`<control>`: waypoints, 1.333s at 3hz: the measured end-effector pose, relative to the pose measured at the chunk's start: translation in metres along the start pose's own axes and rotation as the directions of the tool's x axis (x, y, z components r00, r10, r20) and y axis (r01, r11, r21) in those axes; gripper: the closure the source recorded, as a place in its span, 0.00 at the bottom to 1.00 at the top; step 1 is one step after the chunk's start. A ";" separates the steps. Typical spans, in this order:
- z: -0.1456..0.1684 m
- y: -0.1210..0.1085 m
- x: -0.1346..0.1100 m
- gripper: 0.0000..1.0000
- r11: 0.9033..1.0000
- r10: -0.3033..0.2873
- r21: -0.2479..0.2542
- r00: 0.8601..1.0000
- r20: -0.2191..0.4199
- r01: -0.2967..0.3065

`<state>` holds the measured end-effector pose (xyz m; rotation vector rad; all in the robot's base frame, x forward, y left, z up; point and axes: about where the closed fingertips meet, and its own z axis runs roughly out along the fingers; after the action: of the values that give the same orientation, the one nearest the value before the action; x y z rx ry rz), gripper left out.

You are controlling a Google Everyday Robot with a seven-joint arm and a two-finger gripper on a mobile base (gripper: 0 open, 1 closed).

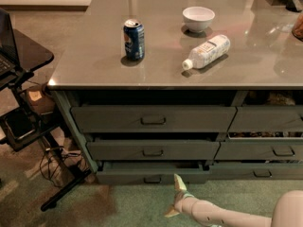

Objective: Open bottom drawer

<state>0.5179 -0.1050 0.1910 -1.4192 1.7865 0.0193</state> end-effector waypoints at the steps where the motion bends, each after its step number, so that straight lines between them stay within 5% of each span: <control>1: 0.009 -0.010 0.002 0.00 1.000 0.001 0.013 1.000 0.003 -0.001; 2: 0.030 -0.047 -0.009 0.00 0.999 -0.006 0.047 1.000 0.018 0.005; 3: 0.044 -0.094 0.005 0.00 0.994 0.015 0.108 0.999 -0.034 -0.012; 4: 0.045 -0.097 0.007 0.00 0.994 0.017 0.111 0.999 -0.039 -0.013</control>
Offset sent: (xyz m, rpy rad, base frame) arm 0.1153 0.0066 0.0206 0.0126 -0.1001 -0.0366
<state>0.6230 -0.1241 0.2020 -1.3358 1.8026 -0.0999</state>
